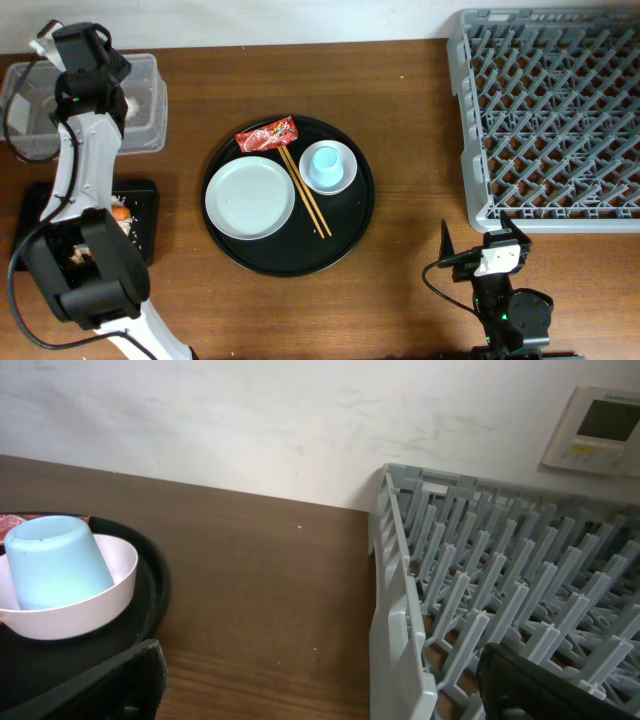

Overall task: Sort waste into correct bins and load items into the dishwasher rack
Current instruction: 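Open the left gripper to drop the tissue into the bin, then move the left gripper over the red snack wrapper on the round tray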

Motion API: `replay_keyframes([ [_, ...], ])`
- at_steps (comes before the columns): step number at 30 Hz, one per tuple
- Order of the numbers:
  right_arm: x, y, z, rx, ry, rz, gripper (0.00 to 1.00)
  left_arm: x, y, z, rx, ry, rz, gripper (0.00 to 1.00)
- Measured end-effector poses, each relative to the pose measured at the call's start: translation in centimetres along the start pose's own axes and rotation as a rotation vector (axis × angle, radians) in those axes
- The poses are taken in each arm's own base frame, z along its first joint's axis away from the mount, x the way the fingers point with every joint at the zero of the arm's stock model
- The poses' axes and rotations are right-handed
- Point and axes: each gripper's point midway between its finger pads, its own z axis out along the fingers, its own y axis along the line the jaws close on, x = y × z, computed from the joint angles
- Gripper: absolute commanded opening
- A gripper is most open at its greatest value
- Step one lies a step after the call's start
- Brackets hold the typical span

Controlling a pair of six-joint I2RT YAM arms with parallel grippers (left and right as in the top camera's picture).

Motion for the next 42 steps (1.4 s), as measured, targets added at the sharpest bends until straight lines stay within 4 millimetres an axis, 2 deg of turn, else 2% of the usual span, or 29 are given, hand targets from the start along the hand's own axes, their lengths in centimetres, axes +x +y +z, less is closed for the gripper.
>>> replay_keyframes([
  [1, 0.0, 0.0, 0.0, 0.000, 0.000, 0.000, 0.98, 0.0, 0.1, 0.0, -0.003, -0.002, 0.013, 0.93],
  [5, 0.0, 0.0, 0.0, 0.000, 0.000, 0.000, 0.98, -0.1, 0.5, 0.1, -0.017, -0.001, 0.048, 0.93],
  [8, 0.0, 0.0, 0.0, 0.000, 0.000, 0.000, 0.98, 1.0, 0.5, 0.0, -0.010, 0.048, 0.076, 0.93],
  [12, 0.0, 0.0, 0.0, 0.000, 0.000, 0.000, 0.98, 2.3, -0.9, -1.0, 0.081, 0.128, 0.088, 0.91],
  [13, 0.0, 0.0, 0.0, 0.000, 0.000, 0.000, 0.98, 2.2, -2.4, -2.1, 0.156, 0.148, 0.084, 0.89],
  [14, 0.0, 0.0, 0.0, 0.000, 0.000, 0.000, 0.98, 1.9, -4.2, -3.5, 0.246, 0.163, 0.081, 0.82],
  [17, 0.0, 0.0, 0.0, 0.000, 0.000, 0.000, 0.98, 1.4, -9.5, -8.7, 0.514, 0.205, 0.093, 0.80],
  [18, 0.0, 0.0, 0.0, 0.000, 0.000, 0.000, 0.98, 1.7, -10.7, -10.1, 0.570, 0.223, 0.100, 0.79],
  [20, 0.0, 0.0, 0.0, 0.000, 0.000, 0.000, 0.98, 3.6, -13.0, -12.8, 0.663, 0.305, 0.126, 0.72],
  [22, 0.0, 0.0, 0.0, 0.000, 0.000, 0.000, 0.98, 6.4, -14.6, -14.5, 0.707, 0.378, 0.180, 0.72],
  [23, 0.0, 0.0, 0.0, 0.000, 0.000, 0.000, 0.98, 7.8, -15.3, -15.0, 0.720, 0.406, 0.218, 0.72],
  [25, 0.0, 0.0, 0.0, 0.000, 0.000, 0.000, 0.98, 10.4, -16.4, -15.7, 0.745, 0.437, 0.317, 0.81],
  [30, 0.0, 0.0, 0.0, 0.000, 0.000, 0.000, 0.98, 16.7, -17.7, -15.9, 0.792, 0.475, 0.632, 0.81],
  [34, 0.0, 0.0, 0.0, 0.000, 0.000, 0.000, 0.98, 20.9, -17.1, -14.2, 0.757, 0.494, 0.848, 0.77],
  [38, 0.0, 0.0, 0.0, 0.000, 0.000, 0.000, 0.98, 23.7, -15.7, -11.9, 0.711, 0.529, 0.961, 0.76],
  [42, 0.0, 0.0, 0.0, 0.000, 0.000, 0.000, 0.98, 25.4, -14.8, -10.6, 0.684, 0.549, 1.039, 0.76],
])
